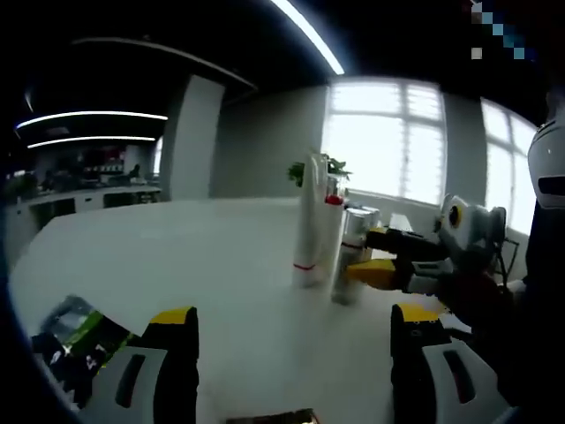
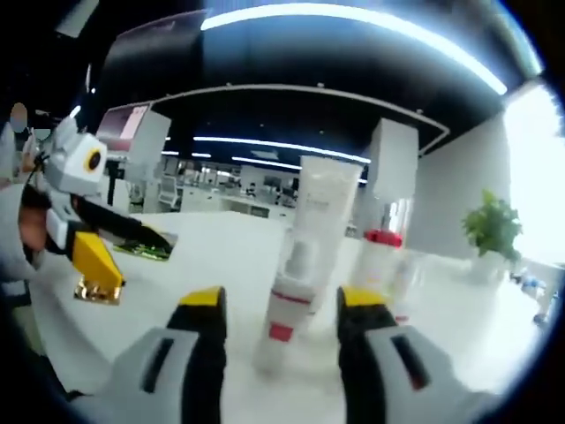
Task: Arrange the skincare products in the storage area until every visible bottle or jar stands upright without overlapping.
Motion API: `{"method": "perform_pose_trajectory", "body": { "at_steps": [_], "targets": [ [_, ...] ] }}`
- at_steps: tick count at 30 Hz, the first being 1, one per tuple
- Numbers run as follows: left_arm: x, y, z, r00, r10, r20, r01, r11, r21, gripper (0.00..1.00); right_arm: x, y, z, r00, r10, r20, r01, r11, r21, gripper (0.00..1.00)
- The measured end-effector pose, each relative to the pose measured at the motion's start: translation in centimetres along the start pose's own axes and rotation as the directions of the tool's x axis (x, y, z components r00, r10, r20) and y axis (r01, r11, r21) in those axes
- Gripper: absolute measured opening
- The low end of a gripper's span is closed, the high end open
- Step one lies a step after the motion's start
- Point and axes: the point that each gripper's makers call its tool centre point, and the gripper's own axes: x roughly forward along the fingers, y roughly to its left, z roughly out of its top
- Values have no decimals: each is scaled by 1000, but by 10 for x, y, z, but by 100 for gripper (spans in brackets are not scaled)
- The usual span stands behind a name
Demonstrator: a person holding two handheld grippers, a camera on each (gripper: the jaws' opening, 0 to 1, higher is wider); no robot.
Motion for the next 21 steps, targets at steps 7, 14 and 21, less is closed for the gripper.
{"method": "perform_pose_trajectory", "body": {
  "at_steps": [7,14,21],
  "targets": [
    [-20,25,9,996,87,26,-87,996,6,92,0,-20,39,994,-26,105,32,998,-52,47],
    [-32,34,3,990,138,16,-138,990,0,92,2,-13,79,975,60,213,-41,995,-92,44],
    [-39,33,-3,986,167,1,-167,986,-1,91,5,27,88,936,264,232,-232,960,-158,39]
  ]
}}
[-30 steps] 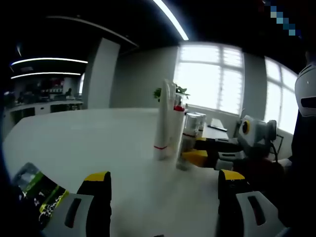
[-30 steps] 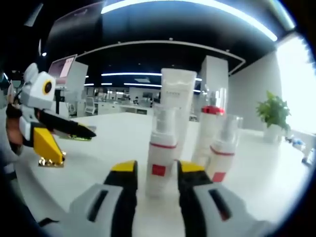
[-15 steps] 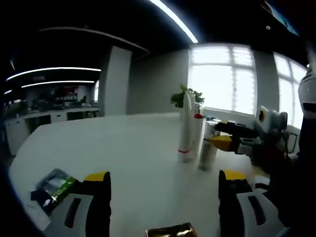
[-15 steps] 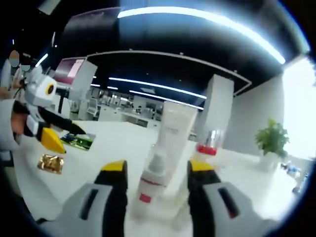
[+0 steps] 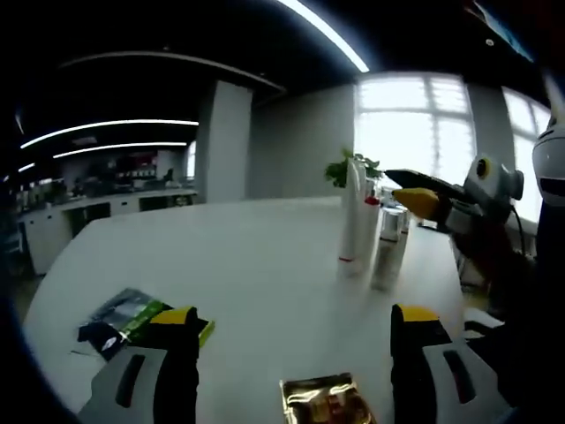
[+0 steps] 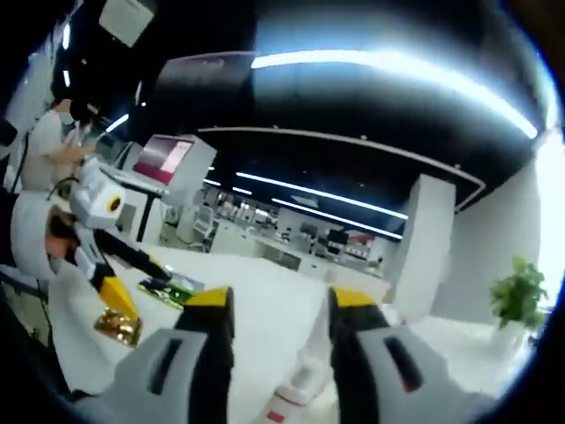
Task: Arrange the skincare products in the storage area until every visible bottle or jar stands upright without overlapping.
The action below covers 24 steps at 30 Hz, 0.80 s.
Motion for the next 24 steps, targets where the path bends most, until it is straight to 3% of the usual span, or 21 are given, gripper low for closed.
{"method": "perform_pose_trajectory", "body": {
  "at_steps": [5,9,12,15,19,21,22,24],
  "targets": [
    [-11,4,-7,999,46,-4,-46,999,-20,91,10,28,1,992,123,15,-123,992,-10,40],
    [-17,4,-13,997,70,-13,-71,997,-32,91,17,54,-6,970,244,3,-244,970,11,39],
    [-23,4,-20,996,89,-27,-89,995,-34,91,19,80,-19,934,354,-39,-351,934,64,37],
    [-28,5,-25,993,107,-47,-109,994,-24,90,21,107,-32,882,465,-79,-457,884,103,39],
    [-33,5,-33,990,121,-74,-122,993,-4,87,22,128,-46,836,537,-112,-522,842,136,40],
    [-35,6,-37,988,127,-86,-128,992,0,86,23,134,-49,824,555,-110,-537,828,160,38],
    [-36,6,-39,987,130,-90,-130,991,1,86,22,137,-52,812,572,-118,-551,817,171,37],
    [-36,5,-44,986,126,-106,-126,992,10,85,18,148,-63,768,622,-152,-590,779,210,34]
  ]
}}
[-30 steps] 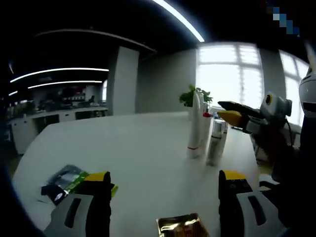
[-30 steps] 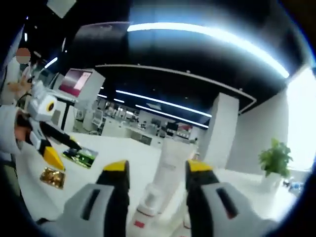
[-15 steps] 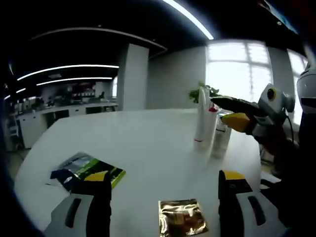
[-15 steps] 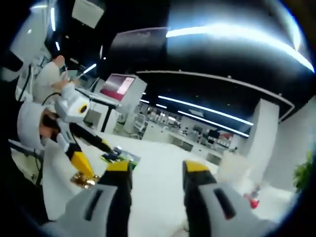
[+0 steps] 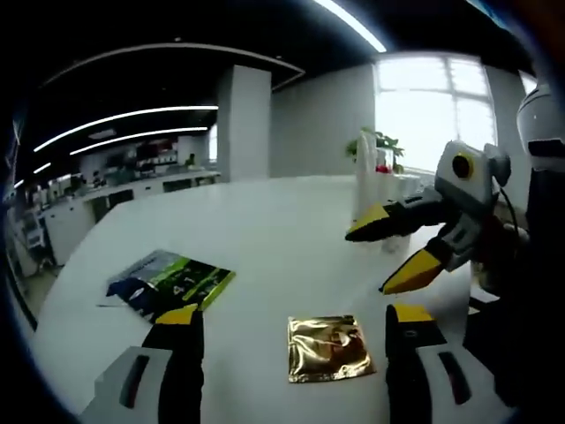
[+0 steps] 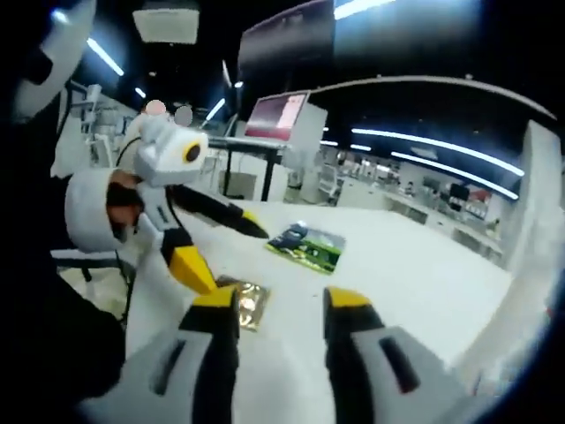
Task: Arrange the skincare products in the storage area until every visible bottle or jar stands upright without overlapping.
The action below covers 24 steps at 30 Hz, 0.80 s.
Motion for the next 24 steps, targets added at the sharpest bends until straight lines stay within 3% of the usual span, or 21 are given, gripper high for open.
{"method": "perform_pose_trajectory", "body": {
  "at_steps": [3,9,15,18,24],
  "targets": [
    [1,-2,-5,1000,4,-17,-4,1000,18,83,6,7,-9,998,53,-21,-52,998,48,36],
    [-3,-6,-14,999,-8,-39,8,1000,21,79,12,15,-20,992,109,-64,-105,993,52,34],
    [-8,-8,-18,999,-28,-45,31,998,47,59,21,23,-26,982,161,-99,-157,986,52,32],
    [-9,-6,-21,998,-5,-64,12,995,99,56,24,24,-28,977,179,-112,-173,983,68,29],
    [-8,-13,-28,995,-43,-95,57,988,147,47,29,31,-29,968,223,-117,-213,973,92,24]
  ]
}}
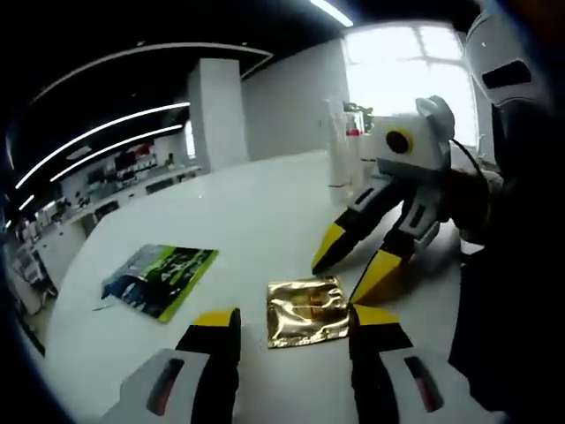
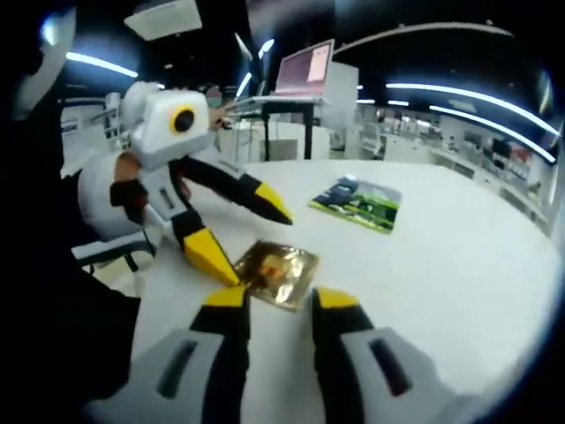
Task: Arrange the skincare products in the storage area until every visible bottle or jar stands upright without overlapping.
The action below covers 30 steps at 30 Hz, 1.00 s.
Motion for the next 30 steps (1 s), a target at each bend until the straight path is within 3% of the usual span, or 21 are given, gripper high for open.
{"method": "perform_pose_trajectory", "body": {
  "at_steps": [7,16,30],
  "targets": [
    [-1,4,-4,1000,-19,-1,19,999,-48,39,10,0,4,1000,26,-1,-26,1000,11,24],
    [-10,14,-8,999,39,-4,-39,997,-60,33,18,2,9,997,75,14,-76,995,72,13],
    [-32,38,-25,993,121,-19,-122,986,-112,32,55,10,28,989,144,-32,-145,989,-7,10]
  ]
}}
